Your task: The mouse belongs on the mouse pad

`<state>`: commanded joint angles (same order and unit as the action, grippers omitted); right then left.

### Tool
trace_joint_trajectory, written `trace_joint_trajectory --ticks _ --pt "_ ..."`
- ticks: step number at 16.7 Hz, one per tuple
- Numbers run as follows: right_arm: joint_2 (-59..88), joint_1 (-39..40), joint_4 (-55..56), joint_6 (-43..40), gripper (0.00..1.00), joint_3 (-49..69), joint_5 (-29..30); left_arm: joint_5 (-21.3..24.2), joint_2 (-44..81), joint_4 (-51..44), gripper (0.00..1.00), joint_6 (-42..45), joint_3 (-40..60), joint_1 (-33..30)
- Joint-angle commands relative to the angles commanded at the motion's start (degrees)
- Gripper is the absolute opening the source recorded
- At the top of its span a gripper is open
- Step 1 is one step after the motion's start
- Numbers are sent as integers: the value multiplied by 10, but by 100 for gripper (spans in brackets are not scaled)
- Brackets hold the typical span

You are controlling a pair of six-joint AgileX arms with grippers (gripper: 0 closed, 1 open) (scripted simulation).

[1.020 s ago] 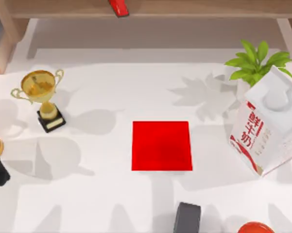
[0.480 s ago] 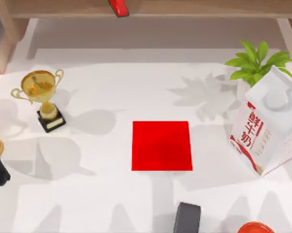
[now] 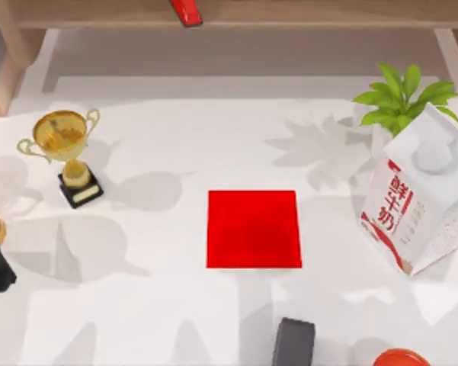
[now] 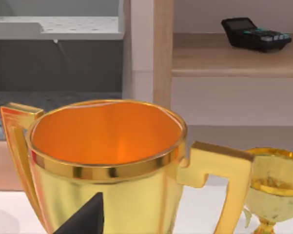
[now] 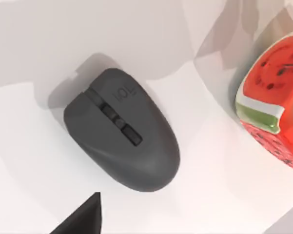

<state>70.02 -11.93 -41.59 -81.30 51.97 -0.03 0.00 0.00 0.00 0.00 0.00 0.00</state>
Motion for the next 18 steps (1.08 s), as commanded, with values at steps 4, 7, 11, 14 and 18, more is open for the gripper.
trace_joint_trajectory --ticks 4,7,11,14,18 --pt "183 -30 -104 -222 100 131 0 0 0 0 100 0 0 0" --pt "284 -47 -163 -346 100 204 0 0 0 0 100 0 0 0" --pt "354 -59 -206 -431 100 257 0 0 0 0 100 0 0 0" --pt "359 -60 -209 -437 100 261 0 0 0 0 100 0 0 0" --pt "357 -58 -206 -437 100 259 0 0 0 0 100 0 0 0"
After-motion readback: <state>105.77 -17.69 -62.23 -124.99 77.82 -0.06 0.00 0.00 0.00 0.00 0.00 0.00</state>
